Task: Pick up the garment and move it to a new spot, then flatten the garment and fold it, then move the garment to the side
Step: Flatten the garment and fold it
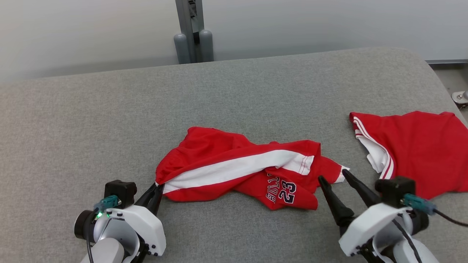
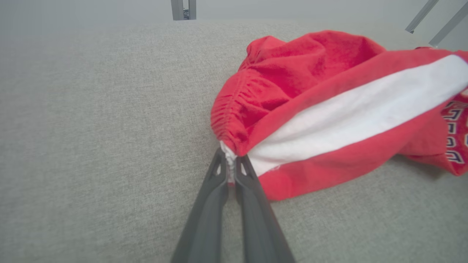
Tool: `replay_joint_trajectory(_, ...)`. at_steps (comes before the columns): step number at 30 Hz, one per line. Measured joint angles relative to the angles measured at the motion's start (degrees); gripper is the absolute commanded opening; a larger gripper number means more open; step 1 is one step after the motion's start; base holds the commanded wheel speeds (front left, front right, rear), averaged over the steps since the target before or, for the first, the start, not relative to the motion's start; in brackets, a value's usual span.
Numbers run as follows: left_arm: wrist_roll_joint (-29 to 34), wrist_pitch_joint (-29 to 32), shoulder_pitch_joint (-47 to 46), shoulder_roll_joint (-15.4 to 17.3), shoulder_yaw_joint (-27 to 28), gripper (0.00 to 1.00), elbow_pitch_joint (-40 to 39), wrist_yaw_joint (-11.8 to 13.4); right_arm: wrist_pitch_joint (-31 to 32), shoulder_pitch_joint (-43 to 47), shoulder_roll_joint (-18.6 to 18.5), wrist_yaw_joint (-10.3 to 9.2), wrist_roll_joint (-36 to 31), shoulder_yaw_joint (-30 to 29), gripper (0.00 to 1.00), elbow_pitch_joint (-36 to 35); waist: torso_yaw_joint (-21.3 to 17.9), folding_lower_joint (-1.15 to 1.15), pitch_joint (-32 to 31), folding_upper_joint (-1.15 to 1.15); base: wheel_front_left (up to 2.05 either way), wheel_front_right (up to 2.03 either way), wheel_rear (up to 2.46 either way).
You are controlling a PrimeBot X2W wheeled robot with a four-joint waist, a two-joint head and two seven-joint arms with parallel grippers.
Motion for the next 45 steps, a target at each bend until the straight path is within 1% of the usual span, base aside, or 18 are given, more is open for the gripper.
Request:
replay_joint_trajectory(3,0.0,-0.3,0.0,-0.2,-0.3,0.00,-0.1,0.1,-1.7,-3.9,0.0,0.00,2.6,3.2,1.00,6.7,0.4,0.00,0.2,0.00,0.00,0.00,0.00)
replay_joint_trajectory(4,0.0,-0.3,0.0,-0.2,-0.3,0.00,-0.1,0.1,-1.7,-3.9,0.0,0.00,2.6,3.2,1.00,6.7,0.4,0.00,0.2,0.00,0.00,0.00,0.00)
replay_joint_trajectory(8,0.0,-0.6,-0.5,-0.3,-0.6,0.00,-0.1,0.1,-4.8,-9.2,0.2,0.00,5.8,6.6,1.00,14.5,0.9,0.00,0.7,0.00,0.00,0.00,0.00)
replay_joint_trajectory(13,0.2,-1.4,-1.1,-0.6,-1.0,0.00,-0.1,0.1,-7.8,-15.2,0.6,0.00,9.8,11.3,1.00,22.4,1.5,0.00,1.5,0.00,0.00,0.00,0.00)
replay_joint_trajectory(14,0.2,-1.4,-1.2,-0.6,-1.1,0.00,-0.1,0.1,-8.2,-16.2,0.7,0.01,10.3,12.1,0.96,23.9,1.6,0.00,1.6,0.00,0.00,0.00,0.00)
replay_joint_trajectory(15,0.2,-1.5,-1.2,-0.7,-1.3,0.00,0.0,0.1,-8.7,-17.1,0.7,0.01,11.1,12.7,0.37,25.2,1.8,0.00,1.7,0.00,0.00,0.00,0.00)
replay_joint_trajectory(16,0.2,-1.6,-1.4,-0.8,-1.3,0.00,0.0,-0.1,-9.2,-17.8,0.6,0.00,12.3,13.5,0.00,26.4,2.0,0.00,1.7,0.00,0.00,0.00,0.00)
replay_joint_trajectory(19,0.2,-2.6,-1.9,-1.1,-1.2,0.00,-0.1,-0.1,-10.8,-19.3,0.4,0.00,14.5,15.3,0.00,28.8,2.6,0.00,1.8,0.00,0.00,0.00,0.00)
replay_joint_trajectory(23,-0.2,-3.8,-1.9,-0.9,-0.6,0.00,-1.5,0.2,-13.8,-20.1,-1.0,0.00,17.0,17.3,0.00,28.4,2.9,0.00,1.4,0.00,0.00,0.00,0.00)
replay_joint_trajectory(26,-1.3,-4.1,-1.4,-0.7,0.3,0.00,-4.7,0.7,-15.0,-19.8,-2.2,0.00,20.1,18.0,0.00,25.2,2.9,0.00,0.7,0.00,0.00,0.00,0.00)
replay_joint_trajectory(29,-2.1,-4.8,-0.3,0.3,1.9,0.00,-9.6,1.6,-16.2,-18.6,-4.7,0.00,20.9,17.8,0.00,20.8,2.8,0.00,0.0,0.00,0.00,0.00,0.00)
replay_joint_trajectory(30,-3.1,-5.0,0.1,0.2,2.7,0.00,-12.0,1.6,-16.4,-18.0,-5.7,0.00,21.0,17.2,0.00,18.8,2.7,0.00,-0.3,0.00,0.00,0.00,0.00)
replay_joint_trajectory(31,-5.5,-4.8,1.0,-0.1,3.5,0.00,-17.2,1.1,-16.8,-17.1,-7.4,0.00,21.0,15.7,0.00,14.1,2.6,0.00,-0.8,0.00,0.00,0.00,0.00)
replay_joint_trajectory(32,-5.4,-4.2,1.4,0.3,3.6,0.00,-19.4,1.3,-17.1,-16.5,-8.0,0.00,21.2,14.7,0.00,11.4,2.6,0.00,-1.1,0.00,0.00,0.00,0.00)
replay_joint_trajectory(35,-5.5,-3.2,2.7,2.1,4.8,0.00,-26.2,2.6,-17.3,-14.3,-10.1,0.00,19.7,11.0,0.00,3.9,2.4,0.00,-1.8,0.00,0.00,0.00,0.00)
replay_joint_trajectory(37,-5.5,-2.2,3.3,2.6,5.3,0.00,-30.8,3.6,-17.4,-12.6,-10.8,0.00,18.1,7.7,0.00,-1.2,2.3,0.00,-2.3,0.00,0.00,0.00,0.00)
replay_joint_trajectory(41,-4.9,-1.0,4.4,3.9,6.5,0.00,-40.0,6.3,-15.7,-9.2,-10.6,0.00,13.5,1.4,0.00,-11.5,2.1,0.00,-3.1,0.00,0.00,0.00,0.00)
replay_joint_trajectory(45,-2.9,0.2,5.1,5.1,7.0,0.00,-48.4,8.4,-11.9,-5.7,-8.3,0.00,9.3,-3.9,0.00,-21.3,2.1,0.00,-3.6,0.00,0.00,0.00,0.00)
